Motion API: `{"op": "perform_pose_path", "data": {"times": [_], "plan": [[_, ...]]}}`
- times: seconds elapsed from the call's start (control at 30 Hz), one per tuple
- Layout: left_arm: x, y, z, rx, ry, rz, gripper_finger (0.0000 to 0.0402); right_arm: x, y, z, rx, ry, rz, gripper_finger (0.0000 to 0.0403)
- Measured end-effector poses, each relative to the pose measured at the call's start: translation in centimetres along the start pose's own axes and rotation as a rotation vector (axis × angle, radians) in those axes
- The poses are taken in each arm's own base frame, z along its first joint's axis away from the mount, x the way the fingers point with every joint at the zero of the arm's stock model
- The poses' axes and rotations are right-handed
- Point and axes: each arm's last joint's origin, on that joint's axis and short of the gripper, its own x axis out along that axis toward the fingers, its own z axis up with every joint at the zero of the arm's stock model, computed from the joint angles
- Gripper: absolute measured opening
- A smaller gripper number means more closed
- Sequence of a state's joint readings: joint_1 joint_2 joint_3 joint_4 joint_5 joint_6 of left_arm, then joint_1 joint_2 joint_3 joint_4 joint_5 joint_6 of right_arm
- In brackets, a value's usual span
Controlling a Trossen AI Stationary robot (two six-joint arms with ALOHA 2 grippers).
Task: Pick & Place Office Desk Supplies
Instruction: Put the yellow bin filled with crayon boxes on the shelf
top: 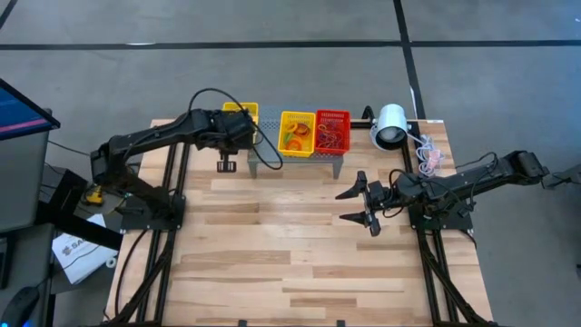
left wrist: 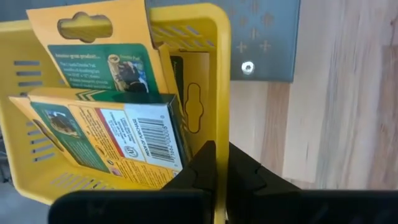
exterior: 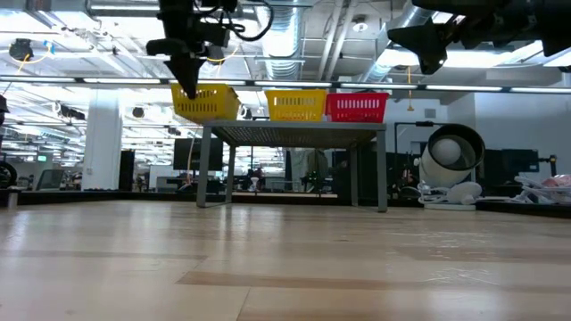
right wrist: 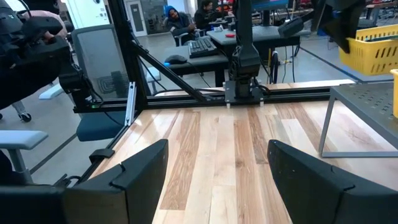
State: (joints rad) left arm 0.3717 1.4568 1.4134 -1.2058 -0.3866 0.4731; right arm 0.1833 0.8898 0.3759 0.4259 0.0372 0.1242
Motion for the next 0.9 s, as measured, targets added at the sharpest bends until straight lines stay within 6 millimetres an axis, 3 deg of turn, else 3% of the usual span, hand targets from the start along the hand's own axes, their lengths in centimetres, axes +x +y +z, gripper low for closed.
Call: {"op": "perform_pose_path", "data": {"times": [0.47,0.9], "plan": [[0.0,0.3,1.0,0.023,-0.097,-0.042,0.0005,0.0,0.0,0.0,-0.001,0.003,-0.001,0.0270],[1.6,0.0,2.4,0.032,-0.094,-0.075,0.0006,0.0,0.0,0.0,-0.001,0.005,-0.001,0.0270]]}}
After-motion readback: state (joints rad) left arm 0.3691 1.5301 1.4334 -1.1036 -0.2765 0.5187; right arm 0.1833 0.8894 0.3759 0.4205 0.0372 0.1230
